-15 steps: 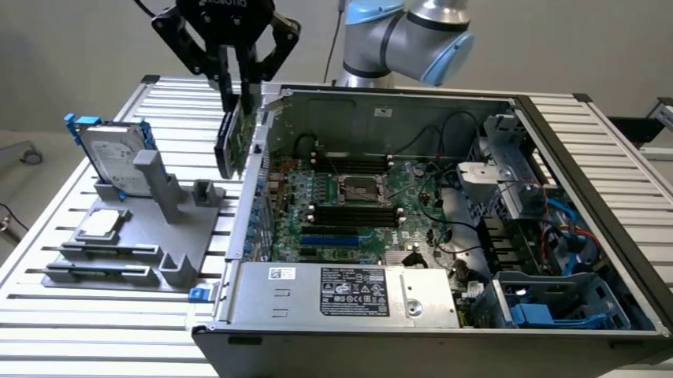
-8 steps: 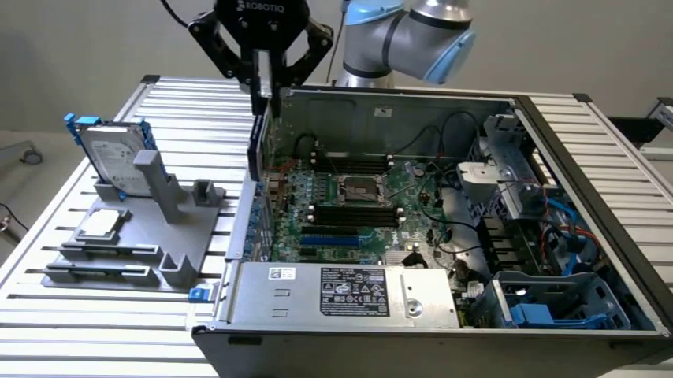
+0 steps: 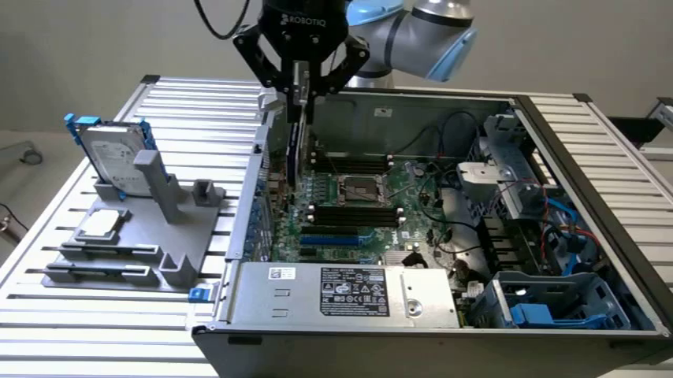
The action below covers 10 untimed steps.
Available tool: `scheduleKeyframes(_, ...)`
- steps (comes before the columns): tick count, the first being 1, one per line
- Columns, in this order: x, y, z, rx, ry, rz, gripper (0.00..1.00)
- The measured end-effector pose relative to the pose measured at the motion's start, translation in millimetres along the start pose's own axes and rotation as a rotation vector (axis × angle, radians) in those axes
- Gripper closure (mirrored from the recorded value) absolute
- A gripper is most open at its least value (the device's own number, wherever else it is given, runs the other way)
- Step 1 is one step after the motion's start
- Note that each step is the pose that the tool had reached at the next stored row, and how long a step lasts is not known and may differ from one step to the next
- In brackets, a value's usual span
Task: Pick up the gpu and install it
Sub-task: 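Pick up the gpu and move the gpu toward the slot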
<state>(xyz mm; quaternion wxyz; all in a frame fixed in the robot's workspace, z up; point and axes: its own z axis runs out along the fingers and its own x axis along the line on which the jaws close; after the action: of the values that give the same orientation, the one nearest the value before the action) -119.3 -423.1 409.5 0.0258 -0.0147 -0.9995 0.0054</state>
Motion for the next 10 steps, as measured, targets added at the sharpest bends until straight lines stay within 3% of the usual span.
scheduleKeyframes(10, -46.0, 15.1, 15.7, 0.0008, 0.0000, 0.000, 0.73)
